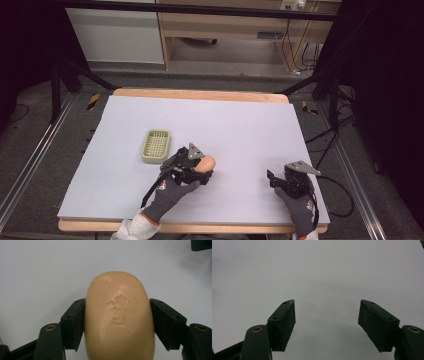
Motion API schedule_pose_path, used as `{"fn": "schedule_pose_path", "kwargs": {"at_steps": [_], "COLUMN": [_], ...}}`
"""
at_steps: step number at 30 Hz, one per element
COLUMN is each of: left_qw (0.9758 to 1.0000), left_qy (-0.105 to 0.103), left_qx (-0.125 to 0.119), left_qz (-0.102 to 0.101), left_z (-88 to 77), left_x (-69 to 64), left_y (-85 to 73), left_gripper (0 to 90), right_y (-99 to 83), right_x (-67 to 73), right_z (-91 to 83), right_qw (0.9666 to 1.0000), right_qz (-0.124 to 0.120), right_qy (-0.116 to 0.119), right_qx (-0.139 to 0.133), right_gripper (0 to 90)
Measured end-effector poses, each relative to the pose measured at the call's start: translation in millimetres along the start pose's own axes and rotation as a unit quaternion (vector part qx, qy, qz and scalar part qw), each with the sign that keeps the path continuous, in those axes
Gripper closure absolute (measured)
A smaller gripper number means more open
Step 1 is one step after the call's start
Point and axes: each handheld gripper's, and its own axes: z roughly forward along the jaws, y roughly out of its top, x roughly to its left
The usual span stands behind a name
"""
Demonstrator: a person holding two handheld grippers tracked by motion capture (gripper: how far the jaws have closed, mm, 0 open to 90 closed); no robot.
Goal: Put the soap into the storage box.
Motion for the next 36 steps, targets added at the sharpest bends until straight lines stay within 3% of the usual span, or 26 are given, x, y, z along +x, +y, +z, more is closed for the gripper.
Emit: {"fn": "schedule_pose_path", "kwargs": {"at_steps": [8,18,20,36], "left_qw": [1.0,0.9993,0.9986,0.9964], "left_qy": [0.004,0.021,0.027,0.048], "left_qx": [-0.004,-0.013,-0.021,-0.03], "left_qz": [-0.004,-0.027,-0.041,-0.064], "left_z": [-11.9,-24.1,-27.0,-35.9], "left_x": [11.2,32.2,39.3,62.0], "left_y": [-2.9,-7.3,-8.1,-9.0], "left_gripper": [31.8,31.8,31.9,31.9], "right_y": [0.1,0.2,0.0,0.0], "right_x": [1.4,2.8,2.9,2.5], "right_z": [-0.6,-0.7,0.2,0.6], "right_qw": [1.0,1.0,0.9999,1.0], "right_qz": [-0.003,-0.005,-0.01,-0.008], "right_qy": [0.002,0.007,0.006,0.005], "right_qx": [-0.001,-0.001,-0.001,0.0], "right_gripper": [30.0,29.9,29.8,29.7]}}
